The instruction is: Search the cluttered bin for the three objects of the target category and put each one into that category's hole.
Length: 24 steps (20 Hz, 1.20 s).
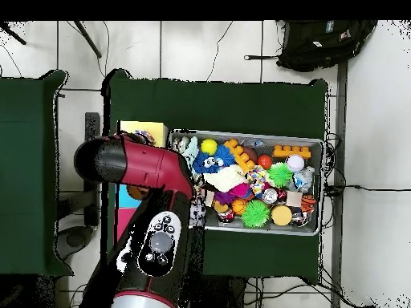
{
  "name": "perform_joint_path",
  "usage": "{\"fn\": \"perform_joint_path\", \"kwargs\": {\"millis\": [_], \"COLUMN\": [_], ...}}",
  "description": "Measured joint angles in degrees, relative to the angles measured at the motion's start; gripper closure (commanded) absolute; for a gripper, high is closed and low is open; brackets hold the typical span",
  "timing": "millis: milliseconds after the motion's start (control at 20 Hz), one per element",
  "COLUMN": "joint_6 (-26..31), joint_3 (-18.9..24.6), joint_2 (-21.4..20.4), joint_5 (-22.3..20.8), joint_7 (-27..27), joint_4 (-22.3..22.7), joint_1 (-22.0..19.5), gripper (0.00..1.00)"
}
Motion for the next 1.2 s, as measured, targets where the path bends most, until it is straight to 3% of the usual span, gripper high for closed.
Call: {"fn": "perform_joint_path", "kwargs": {"millis": [1200], "joint_6": [-3.06], "joint_3": [0.0], "joint_2": [2.26], "joint_5": [0.01], "joint_7": [0.0], "joint_4": [-0.05], "joint_1": [-0.29], "gripper": [1.0]}}
